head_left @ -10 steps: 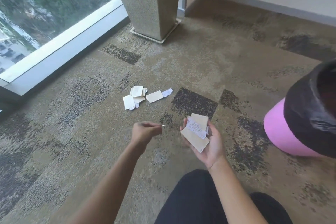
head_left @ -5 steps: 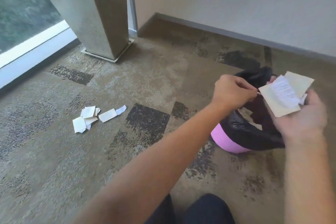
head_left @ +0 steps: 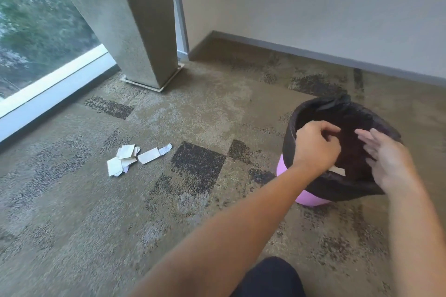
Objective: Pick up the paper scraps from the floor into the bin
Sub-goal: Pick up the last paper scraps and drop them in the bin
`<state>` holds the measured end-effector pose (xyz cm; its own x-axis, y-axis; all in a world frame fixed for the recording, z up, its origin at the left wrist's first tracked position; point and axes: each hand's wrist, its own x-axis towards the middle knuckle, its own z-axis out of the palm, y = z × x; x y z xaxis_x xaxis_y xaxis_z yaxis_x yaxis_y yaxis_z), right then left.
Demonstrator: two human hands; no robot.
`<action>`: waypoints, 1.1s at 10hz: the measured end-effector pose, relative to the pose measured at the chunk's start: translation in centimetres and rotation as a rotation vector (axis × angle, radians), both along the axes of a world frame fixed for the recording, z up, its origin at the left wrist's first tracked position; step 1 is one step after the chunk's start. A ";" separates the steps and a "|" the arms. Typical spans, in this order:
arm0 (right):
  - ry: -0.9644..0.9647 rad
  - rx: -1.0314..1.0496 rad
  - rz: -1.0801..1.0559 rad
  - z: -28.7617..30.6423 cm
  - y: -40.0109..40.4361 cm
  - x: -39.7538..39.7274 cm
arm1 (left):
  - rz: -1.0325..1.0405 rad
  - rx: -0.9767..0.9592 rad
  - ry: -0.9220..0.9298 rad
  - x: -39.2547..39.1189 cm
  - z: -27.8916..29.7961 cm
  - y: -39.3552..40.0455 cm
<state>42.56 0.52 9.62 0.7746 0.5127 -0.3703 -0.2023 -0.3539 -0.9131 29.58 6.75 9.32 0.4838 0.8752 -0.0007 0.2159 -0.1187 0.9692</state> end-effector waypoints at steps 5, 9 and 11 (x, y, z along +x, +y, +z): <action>-0.612 0.188 0.519 -3.3 9.7 -19.2 | 0.412 -0.129 0.474 -26.4 -13.6 10.2; -0.379 -0.370 1.147 -21.0 25.2 -36.4 | -0.114 -0.010 1.148 -48.1 -19.3 28.2; -0.516 -0.517 0.967 -25.3 30.1 -38.8 | -0.416 0.118 1.388 -48.2 -21.1 32.2</action>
